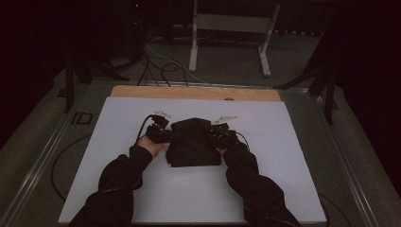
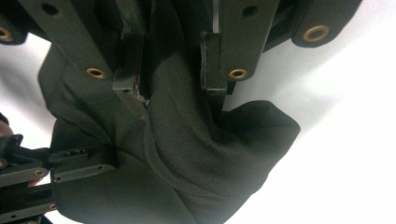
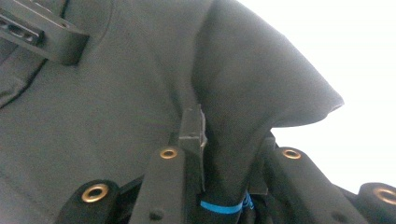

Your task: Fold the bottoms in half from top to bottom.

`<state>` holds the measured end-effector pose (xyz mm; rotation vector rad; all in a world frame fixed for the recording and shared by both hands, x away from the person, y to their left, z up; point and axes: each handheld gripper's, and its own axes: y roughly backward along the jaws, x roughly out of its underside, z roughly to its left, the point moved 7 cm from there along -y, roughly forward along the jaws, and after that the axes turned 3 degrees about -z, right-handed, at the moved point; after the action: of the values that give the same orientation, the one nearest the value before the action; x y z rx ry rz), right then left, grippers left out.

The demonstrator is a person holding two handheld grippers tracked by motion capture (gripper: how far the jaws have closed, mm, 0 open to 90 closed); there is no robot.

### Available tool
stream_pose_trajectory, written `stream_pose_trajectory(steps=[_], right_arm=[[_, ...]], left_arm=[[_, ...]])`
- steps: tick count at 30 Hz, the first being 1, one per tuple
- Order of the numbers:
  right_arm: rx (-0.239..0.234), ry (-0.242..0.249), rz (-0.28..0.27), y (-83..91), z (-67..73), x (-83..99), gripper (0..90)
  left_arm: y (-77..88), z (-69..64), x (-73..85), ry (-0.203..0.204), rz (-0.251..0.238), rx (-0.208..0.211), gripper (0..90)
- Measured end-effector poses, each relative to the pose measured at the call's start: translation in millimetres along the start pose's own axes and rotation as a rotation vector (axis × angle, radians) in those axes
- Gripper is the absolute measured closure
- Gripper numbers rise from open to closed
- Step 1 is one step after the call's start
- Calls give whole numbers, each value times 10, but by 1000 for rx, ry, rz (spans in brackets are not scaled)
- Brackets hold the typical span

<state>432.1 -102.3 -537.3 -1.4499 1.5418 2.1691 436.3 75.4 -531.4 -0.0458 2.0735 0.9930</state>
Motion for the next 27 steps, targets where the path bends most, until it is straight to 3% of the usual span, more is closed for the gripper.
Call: stream_pose_trajectory(steps=[5, 14, 18, 23, 27], right_arm=[[5, -3, 6, -69, -39, -17, 740], [16, -11, 25, -159, -61, 10, 739], [18, -3, 29, -193, -73, 11, 734], [13, -2, 40, -211, -89, 17, 718], [20, -1, 43, -221, -96, 22, 707]], left_arm=[[-38, 61, 6, 32, 11, -11, 677], [-113, 150, 11, 49, 23, -28, 663], [-141, 172, 13, 39, 32, -42, 640], [-117, 221, 20, 16, 34, -93, 571], [-108, 232, 31, 11, 41, -99, 548]])
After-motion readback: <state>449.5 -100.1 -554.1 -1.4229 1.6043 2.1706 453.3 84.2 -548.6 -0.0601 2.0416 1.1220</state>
